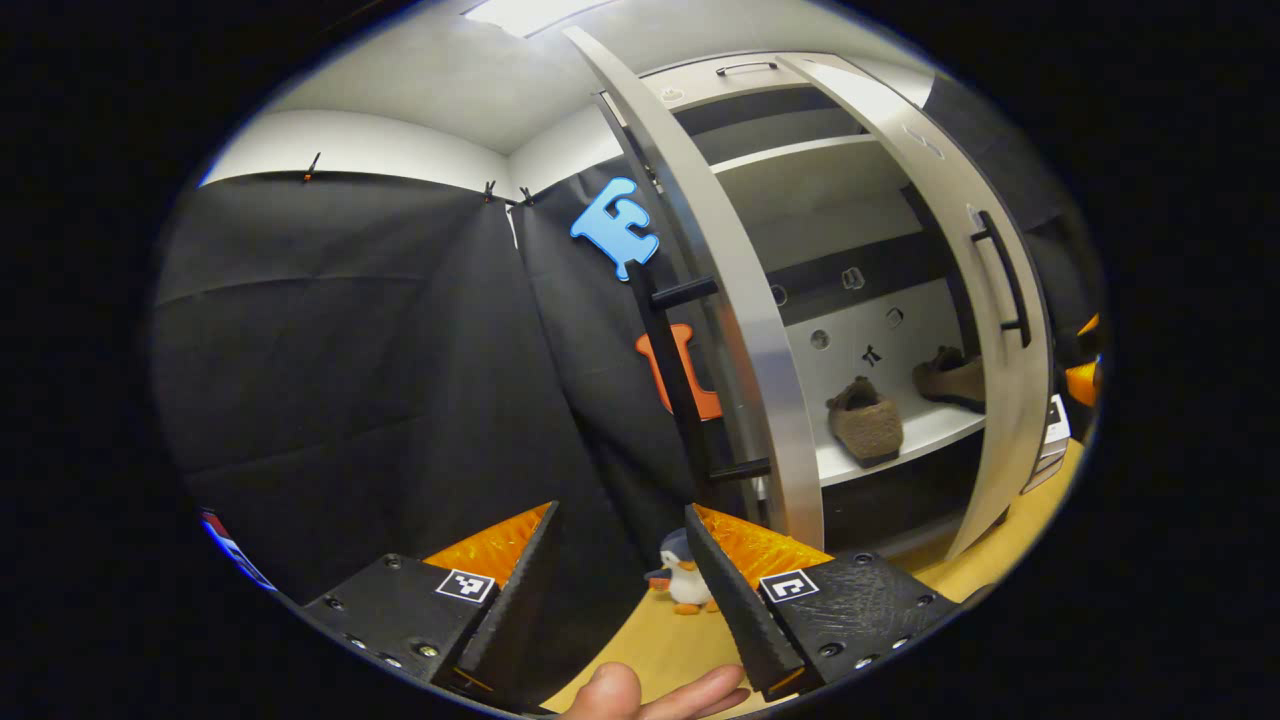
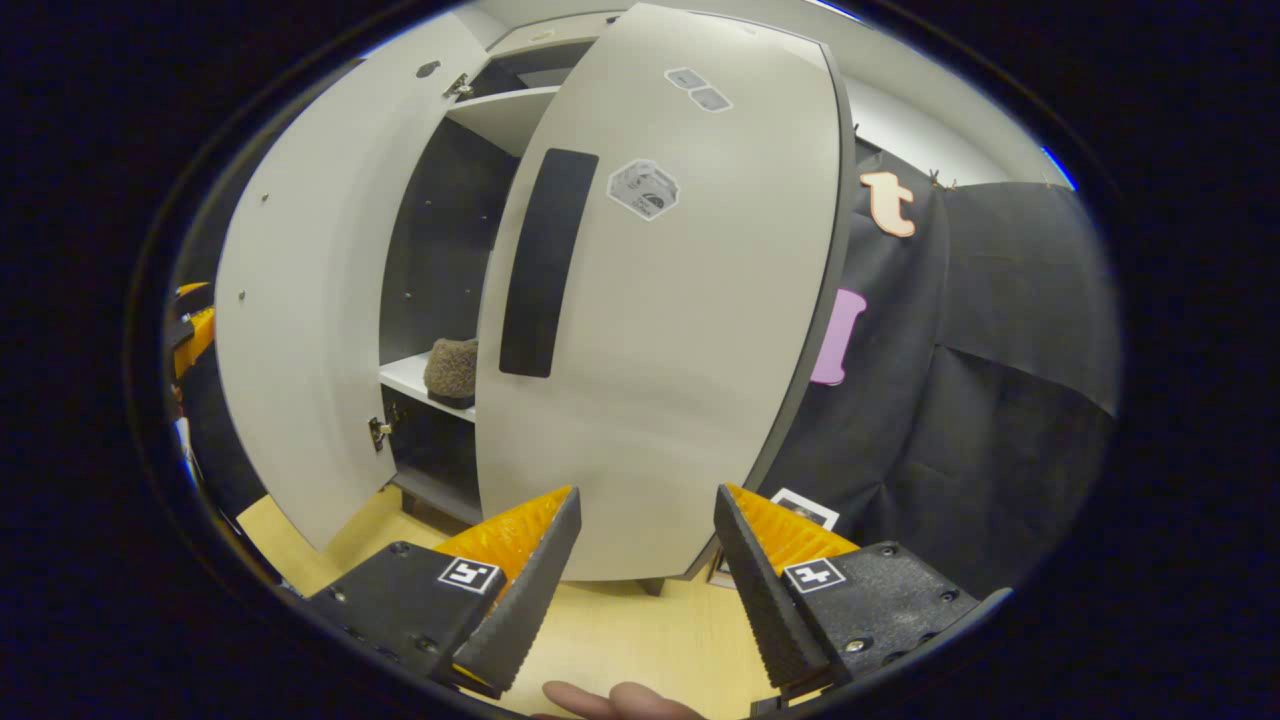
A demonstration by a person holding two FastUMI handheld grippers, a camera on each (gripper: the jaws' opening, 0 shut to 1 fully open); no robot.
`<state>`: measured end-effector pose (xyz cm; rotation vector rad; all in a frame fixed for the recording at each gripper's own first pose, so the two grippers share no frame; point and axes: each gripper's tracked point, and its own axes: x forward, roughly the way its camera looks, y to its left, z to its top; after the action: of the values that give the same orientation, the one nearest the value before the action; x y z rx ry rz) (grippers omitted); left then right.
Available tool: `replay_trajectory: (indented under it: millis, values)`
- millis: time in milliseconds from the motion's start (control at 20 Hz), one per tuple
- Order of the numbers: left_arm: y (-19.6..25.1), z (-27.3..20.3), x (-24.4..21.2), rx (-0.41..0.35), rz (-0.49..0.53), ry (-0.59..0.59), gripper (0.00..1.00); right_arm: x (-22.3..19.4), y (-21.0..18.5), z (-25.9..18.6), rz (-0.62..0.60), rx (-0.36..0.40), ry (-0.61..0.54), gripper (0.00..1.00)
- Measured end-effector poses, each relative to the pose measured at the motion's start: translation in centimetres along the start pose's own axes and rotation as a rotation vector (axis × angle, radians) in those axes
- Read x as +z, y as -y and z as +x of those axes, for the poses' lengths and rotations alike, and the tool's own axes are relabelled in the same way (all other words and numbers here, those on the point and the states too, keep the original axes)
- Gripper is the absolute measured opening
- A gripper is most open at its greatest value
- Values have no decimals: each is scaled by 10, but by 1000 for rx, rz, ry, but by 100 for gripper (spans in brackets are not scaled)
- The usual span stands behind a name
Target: Grab one shoe with the right hand and put it into the shoe cabinet, grab the other shoe with the left hand and put it into the shoe cabinet; then close the right door with the right hand and the left door with the left hand.
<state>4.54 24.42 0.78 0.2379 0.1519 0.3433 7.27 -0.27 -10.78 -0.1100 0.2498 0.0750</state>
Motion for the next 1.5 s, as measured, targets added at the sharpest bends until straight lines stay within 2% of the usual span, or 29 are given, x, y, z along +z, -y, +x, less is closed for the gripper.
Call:
replay_trajectory:
  millis: [200,350,450,500,550,650,750,900,1300,1500]
  values:
    - [84,-9,20,-172,-67,21,81,2,9,-6,36,-15,-2,89]
    - [148,-20,53,-331,-216,54,83,9,17,-17,89,-37,10,89]
    - [171,-26,69,-393,-345,33,93,21,23,-33,155,-58,55,89]
    - [179,-29,72,-423,-405,16,88,30,25,-44,191,-67,91,89]
    - [187,-31,72,-451,-455,-12,88,40,28,-51,221,-77,129,89]
    - [186,-33,64,-449,-488,-62,88,53,29,-66,262,-94,189,88]
    - [174,-30,51,-416,-465,-89,89,52,25,-74,276,-85,199,88]
    - [170,-33,39,-402,-390,-112,90,38,22,-73,272,-72,146,88]
    - [190,-54,45,-449,-203,-59,90,31,16,-78,272,-48,116,89]
    - [195,-57,47,-466,-194,-58,90,26,19,-82,271,-50,106,89]
